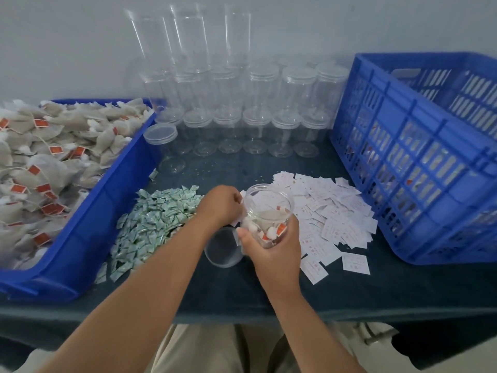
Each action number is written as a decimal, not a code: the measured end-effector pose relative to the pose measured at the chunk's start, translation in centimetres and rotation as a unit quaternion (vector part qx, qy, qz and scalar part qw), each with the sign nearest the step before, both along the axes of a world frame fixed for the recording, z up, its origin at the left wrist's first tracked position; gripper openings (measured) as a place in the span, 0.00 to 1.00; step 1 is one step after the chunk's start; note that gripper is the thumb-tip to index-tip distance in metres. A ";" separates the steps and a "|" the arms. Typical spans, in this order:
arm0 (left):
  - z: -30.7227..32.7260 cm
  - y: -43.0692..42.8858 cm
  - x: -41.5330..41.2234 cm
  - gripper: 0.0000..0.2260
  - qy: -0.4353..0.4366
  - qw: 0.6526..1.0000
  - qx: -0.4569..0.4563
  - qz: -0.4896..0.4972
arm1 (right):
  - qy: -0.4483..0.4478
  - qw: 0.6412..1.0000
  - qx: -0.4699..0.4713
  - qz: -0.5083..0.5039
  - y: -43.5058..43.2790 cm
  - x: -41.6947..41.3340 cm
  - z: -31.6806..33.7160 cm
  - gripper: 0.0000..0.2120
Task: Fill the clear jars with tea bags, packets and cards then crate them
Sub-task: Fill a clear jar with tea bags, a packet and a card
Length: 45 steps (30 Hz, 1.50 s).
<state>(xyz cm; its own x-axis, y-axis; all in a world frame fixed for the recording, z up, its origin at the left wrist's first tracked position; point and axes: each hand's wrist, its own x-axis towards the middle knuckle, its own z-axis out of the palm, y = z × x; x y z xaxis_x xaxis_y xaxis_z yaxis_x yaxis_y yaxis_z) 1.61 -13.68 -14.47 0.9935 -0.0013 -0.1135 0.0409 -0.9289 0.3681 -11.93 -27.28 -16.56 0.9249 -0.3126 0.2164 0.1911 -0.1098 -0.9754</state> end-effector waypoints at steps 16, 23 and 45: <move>12.3 3.2 -7.6 0.11 -0.015 0.980 -0.159 -0.117 | -0.003 0.996 -0.048 0.077 0.4 -0.6 -0.3 0.33; 11.6 1.7 -7.6 0.21 -0.021 0.986 0.054 -0.155 | -0.020 0.993 -0.070 0.092 0.3 -0.8 0.4 0.33; -0.6 3.2 -10.4 0.28 -0.017 0.997 0.024 0.065 | -0.028 0.996 -0.041 0.076 0.5 -0.4 -1.0 0.35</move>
